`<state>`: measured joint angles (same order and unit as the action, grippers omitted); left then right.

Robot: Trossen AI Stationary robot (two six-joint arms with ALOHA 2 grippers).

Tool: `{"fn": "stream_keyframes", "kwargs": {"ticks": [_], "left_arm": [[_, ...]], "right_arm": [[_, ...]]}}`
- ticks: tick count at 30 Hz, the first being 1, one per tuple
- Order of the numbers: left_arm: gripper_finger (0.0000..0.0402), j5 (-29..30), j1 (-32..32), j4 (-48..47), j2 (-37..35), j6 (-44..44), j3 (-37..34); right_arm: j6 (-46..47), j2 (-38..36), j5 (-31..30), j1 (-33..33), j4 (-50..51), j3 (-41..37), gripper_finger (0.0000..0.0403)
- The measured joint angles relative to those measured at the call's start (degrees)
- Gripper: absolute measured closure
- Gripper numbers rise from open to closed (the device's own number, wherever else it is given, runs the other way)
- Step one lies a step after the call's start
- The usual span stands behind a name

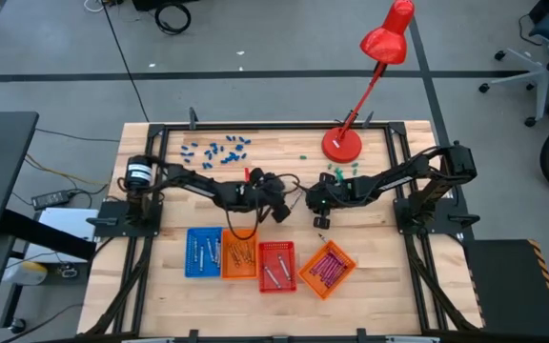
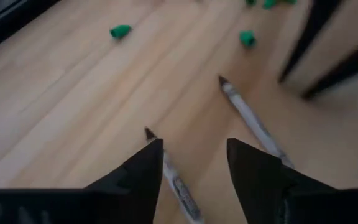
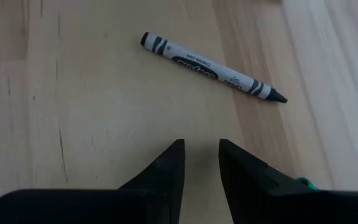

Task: Sort crayons
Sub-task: Put the black crayon into the blue bin

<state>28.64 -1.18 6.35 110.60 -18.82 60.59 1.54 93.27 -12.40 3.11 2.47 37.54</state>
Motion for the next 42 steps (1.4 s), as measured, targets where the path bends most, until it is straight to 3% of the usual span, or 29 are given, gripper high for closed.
{"fn": "stream_keyframes", "kwargs": {"ticks": [5,12,22,27,37,42], "left_arm": [[0.0187,0.24,-1.50,7.31,0.07,-1.29,-3.55],[0.0185,0.64,-1.76,18.54,1.23,-1.52,-8.16],[0.0190,3.04,-0.56,21.96,7.64,-2.69,-8.22],[0.0233,2.65,-0.29,20.73,7.83,-2.82,-8.08],[0.0365,1.53,0.43,18.22,7.59,0.26,-8.12],[0.0373,1.09,0.29,15.91,5.57,0.94,-8.29]], "right_arm": [[-0.59,0.04,0.23,-0.01,-0.50,-0.21,0.0298],[-1.42,0.13,0.43,0.00,-0.94,-0.26,0.0298],[-1.57,0.22,0.48,0.00,-1.52,-0.33,0.0298],[-1.55,0.24,0.52,0.00,-1.51,-0.33,0.0298],[-1.55,0.26,0.60,0.00,-1.32,-0.33,0.0298],[-1.53,0.26,0.61,0.00,-0.87,-0.30,0.0298]]}}
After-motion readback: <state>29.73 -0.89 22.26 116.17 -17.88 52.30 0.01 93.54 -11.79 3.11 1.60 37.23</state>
